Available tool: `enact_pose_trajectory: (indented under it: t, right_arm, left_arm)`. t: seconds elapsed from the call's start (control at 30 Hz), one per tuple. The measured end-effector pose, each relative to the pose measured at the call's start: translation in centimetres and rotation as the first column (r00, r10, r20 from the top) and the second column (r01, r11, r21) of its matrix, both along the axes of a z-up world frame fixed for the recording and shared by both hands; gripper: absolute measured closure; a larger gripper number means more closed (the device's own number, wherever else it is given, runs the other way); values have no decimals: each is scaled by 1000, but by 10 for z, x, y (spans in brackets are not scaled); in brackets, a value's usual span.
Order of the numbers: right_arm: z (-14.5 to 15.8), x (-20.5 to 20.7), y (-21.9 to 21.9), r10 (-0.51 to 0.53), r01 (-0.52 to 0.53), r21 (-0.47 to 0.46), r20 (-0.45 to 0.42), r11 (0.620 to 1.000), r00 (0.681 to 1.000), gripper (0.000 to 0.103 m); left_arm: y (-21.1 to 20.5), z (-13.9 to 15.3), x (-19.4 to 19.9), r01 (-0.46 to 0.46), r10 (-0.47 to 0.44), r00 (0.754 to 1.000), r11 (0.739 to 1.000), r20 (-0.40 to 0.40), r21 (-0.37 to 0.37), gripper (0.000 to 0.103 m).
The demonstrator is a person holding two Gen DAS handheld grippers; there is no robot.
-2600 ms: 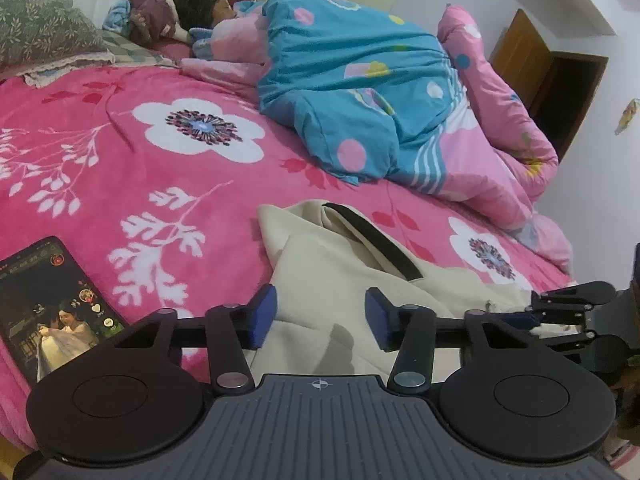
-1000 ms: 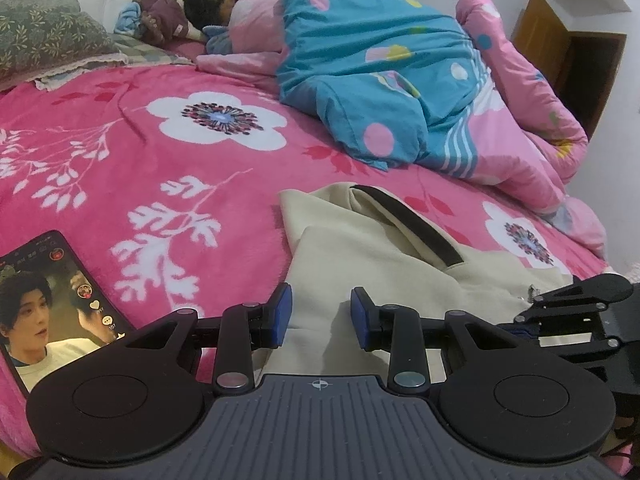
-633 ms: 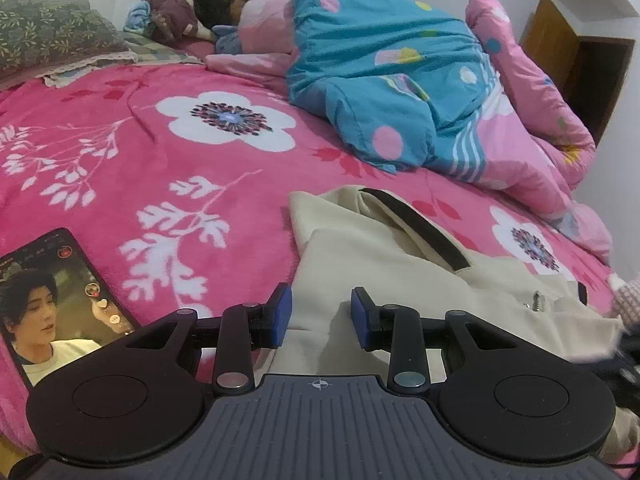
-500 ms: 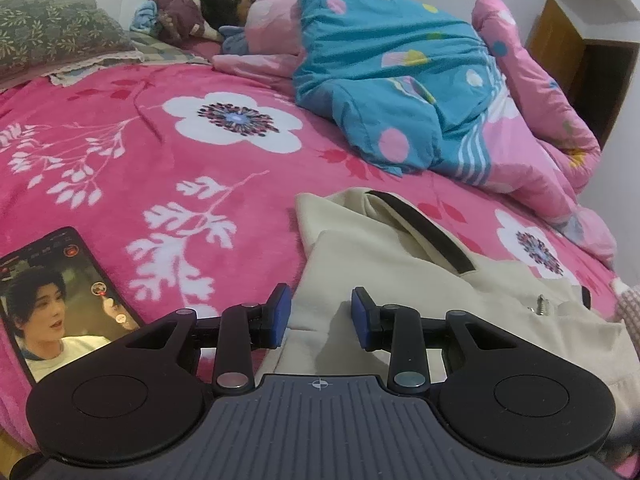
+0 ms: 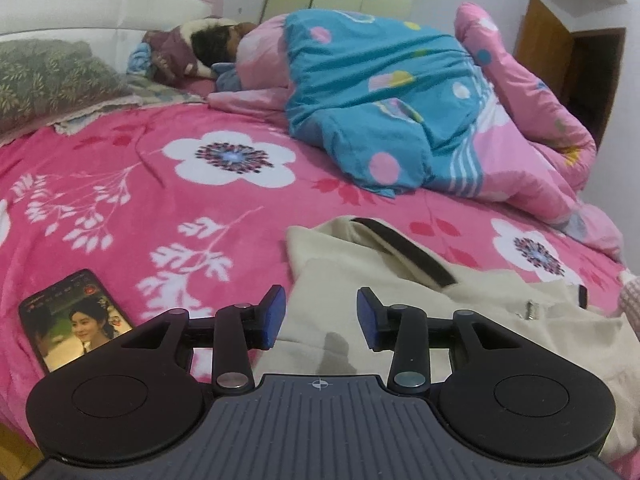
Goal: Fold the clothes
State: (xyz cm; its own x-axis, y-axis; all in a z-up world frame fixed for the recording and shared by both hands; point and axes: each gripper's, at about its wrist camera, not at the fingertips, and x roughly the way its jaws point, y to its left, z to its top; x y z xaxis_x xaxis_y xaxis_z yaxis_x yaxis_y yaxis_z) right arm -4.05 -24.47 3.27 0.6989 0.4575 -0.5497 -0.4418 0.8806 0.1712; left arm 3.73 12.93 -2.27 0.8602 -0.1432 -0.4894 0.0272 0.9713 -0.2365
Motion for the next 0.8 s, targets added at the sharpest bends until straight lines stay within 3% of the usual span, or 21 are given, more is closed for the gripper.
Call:
enact_pose_trajectory:
  t: [0.1, 0.17, 0.27, 0.4, 0.6, 0.7, 0.8]
  right_arm:
    - [-4, 16, -20, -151, 151, 21, 17, 988, 988, 65]
    - [-6, 24, -17, -150, 150, 2, 51, 989, 987, 66]
    - [-10, 34, 4, -55, 73, -127, 136, 989, 989, 66]
    - [-17, 53, 36, 150, -82, -344, 176, 935, 973, 68]
    - [-28, 71, 56, 306, -223, -479, 102, 849, 947, 72]
    - [-38, 76, 64, 351, -268, -533, 58, 802, 935, 73]
    - [-48, 77, 66, 356, -274, -560, 40, 782, 934, 73]
  left_arm:
    - [-8, 1, 0, 19, -19, 1000, 1000, -12, 21, 63]
    - [-12, -1, 1, 33, -32, 999, 999, -25, 38, 63]
    - [-18, -5, 3, 49, -46, 998, 997, -42, 65, 62]
    - [-23, -10, 5, 59, -55, 997, 994, -47, 91, 62]
    - [-26, -17, 8, 63, -59, 997, 992, -41, 106, 62]
    - [-26, -20, 9, 64, -61, 998, 992, -27, 107, 62]
    - [-26, -22, 10, 64, -63, 998, 992, -15, 105, 62]
